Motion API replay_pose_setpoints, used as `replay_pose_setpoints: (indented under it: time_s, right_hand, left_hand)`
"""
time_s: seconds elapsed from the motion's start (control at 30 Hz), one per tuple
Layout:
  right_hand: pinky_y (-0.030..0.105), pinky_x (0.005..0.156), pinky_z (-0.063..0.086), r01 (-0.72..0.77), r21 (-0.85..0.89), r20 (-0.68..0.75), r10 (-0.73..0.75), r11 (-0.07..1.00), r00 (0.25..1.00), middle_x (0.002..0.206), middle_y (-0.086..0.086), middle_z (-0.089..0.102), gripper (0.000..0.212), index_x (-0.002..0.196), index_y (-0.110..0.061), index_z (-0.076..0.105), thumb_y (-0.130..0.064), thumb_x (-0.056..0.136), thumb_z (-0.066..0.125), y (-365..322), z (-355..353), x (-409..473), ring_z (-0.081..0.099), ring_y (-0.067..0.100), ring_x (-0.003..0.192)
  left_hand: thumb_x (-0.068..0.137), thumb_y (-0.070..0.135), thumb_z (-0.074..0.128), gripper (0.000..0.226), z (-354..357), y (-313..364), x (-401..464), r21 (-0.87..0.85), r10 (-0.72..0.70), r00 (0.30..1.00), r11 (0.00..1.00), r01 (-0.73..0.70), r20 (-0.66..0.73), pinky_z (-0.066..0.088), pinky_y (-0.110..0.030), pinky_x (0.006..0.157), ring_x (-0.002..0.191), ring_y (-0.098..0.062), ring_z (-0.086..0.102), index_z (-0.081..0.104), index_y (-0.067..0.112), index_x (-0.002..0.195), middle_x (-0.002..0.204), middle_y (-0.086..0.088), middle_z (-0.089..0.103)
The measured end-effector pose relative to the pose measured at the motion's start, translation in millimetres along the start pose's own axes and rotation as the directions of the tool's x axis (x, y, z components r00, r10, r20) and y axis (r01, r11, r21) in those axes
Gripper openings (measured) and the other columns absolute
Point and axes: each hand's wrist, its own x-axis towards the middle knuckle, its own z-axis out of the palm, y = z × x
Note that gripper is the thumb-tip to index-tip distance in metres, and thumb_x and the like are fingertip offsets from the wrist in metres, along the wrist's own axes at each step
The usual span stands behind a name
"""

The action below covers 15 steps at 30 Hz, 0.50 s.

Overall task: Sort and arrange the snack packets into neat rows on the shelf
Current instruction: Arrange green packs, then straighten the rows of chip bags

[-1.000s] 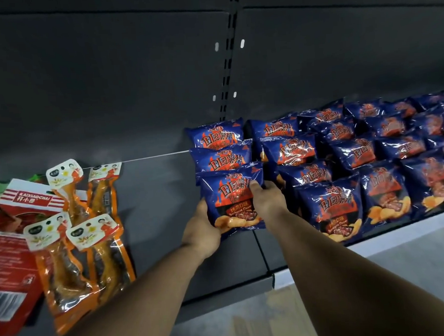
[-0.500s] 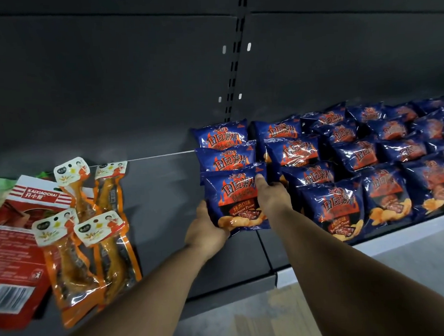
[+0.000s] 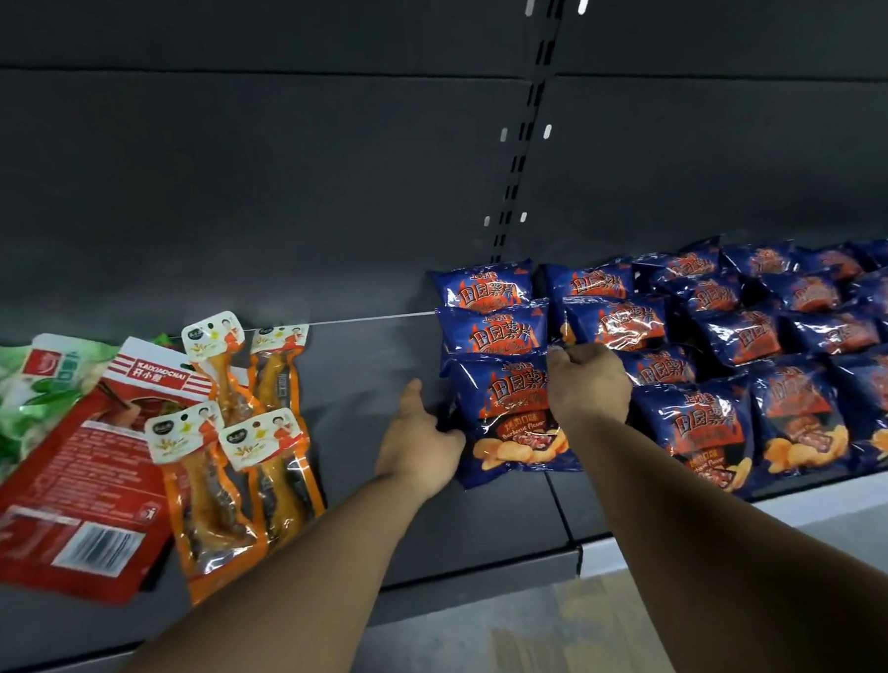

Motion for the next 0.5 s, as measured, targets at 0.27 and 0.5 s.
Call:
replay_pose_setpoints:
  time_s: [0.27,0.5]
  right_hand:
    - [0.033,0.065,0.045,0.133,0.078,0.187,-0.146,0.988,0.971,0.053,0.0,0.045,0.043,0.053,-0.015,0.043,-0.029,0.091,0.059,-33,16,-38,0.044,0.02,0.058]
    - [0.036,0.083,0.049,0.196,0.023,0.438,-0.186,0.98,0.88,0.084,0.01,0.066,0.026,0.067,-0.017,0.059,-0.03,0.09,0.061,-62,58,-72,0.056,0.023,0.08]
  left_hand:
    - [0.093,0.021,0.053,0.061,-36,-7,-8,0.043,0.008,0.996,0.999,-0.005,-0.086,0.042,-0.028,0.091,0.11,-0.02,0.055,0.028,0.016,0.148,0.11,-0.002,0.062]
    - [0.094,0.023,0.053,0.048,-95,-29,-23,0.041,-0.027,0.987,0.999,0.034,-0.157,0.045,-0.024,0.079,0.103,-0.024,0.061,0.043,0.016,0.14,0.117,-0.004,0.062]
